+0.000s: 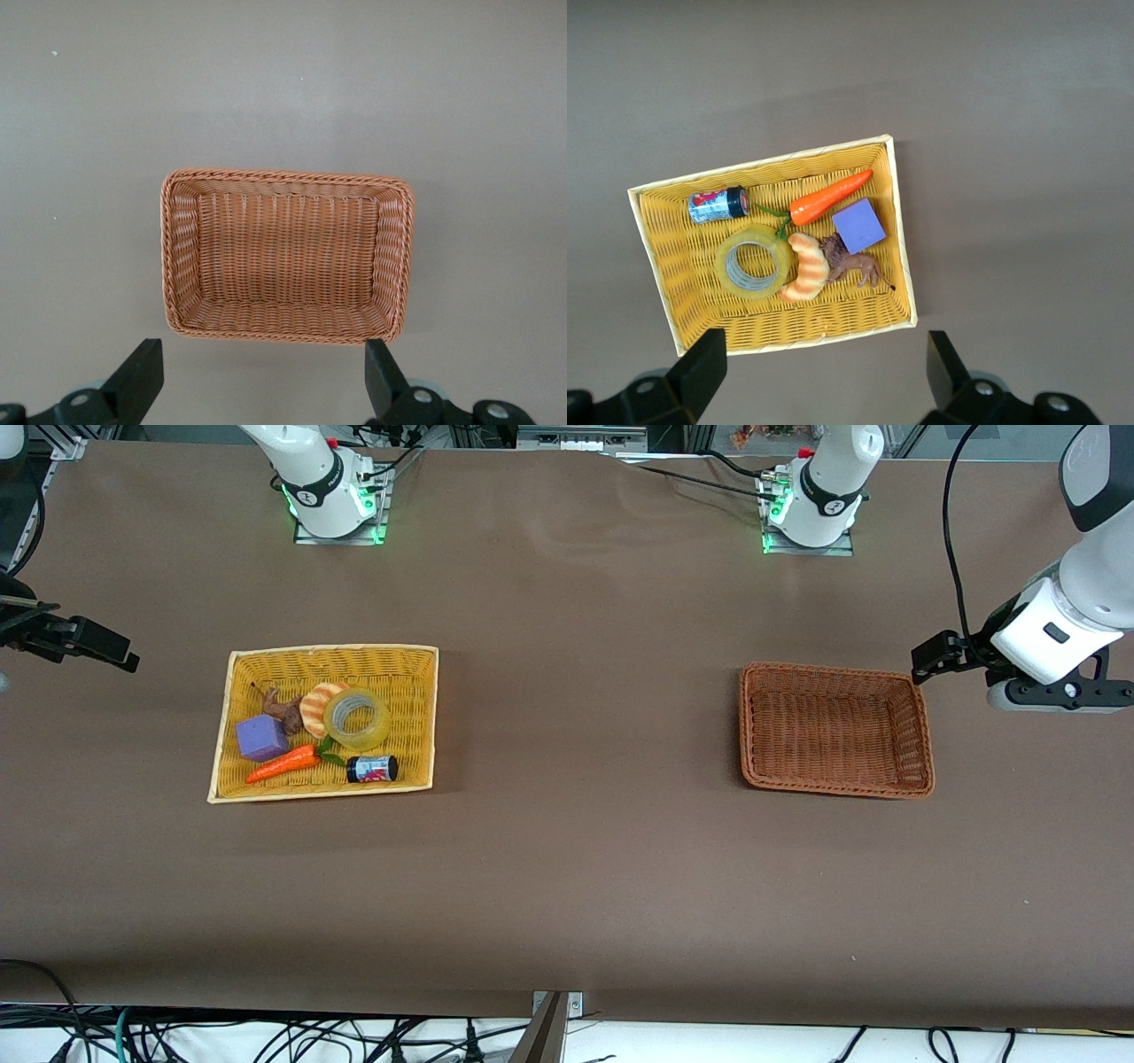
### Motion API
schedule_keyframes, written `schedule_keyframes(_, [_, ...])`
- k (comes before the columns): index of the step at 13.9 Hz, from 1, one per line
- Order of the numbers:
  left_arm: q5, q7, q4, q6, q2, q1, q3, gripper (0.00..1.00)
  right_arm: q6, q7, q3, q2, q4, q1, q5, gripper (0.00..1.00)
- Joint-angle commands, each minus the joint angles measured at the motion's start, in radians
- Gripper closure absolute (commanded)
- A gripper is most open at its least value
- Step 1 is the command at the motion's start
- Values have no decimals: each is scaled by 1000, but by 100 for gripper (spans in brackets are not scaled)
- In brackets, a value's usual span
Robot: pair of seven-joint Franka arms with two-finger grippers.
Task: Transfer tape with both arms
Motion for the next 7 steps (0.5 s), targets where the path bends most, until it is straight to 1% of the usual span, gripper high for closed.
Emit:
schedule_keyframes(1, [24, 11, 15, -24, 0, -13, 4, 0, -7, -11, 6, -1, 7, -10, -5, 0])
schedule_keyframes(7, [24, 11, 12, -28, 5, -16, 7, 0, -7, -9, 6, -1, 7, -10, -5, 0])
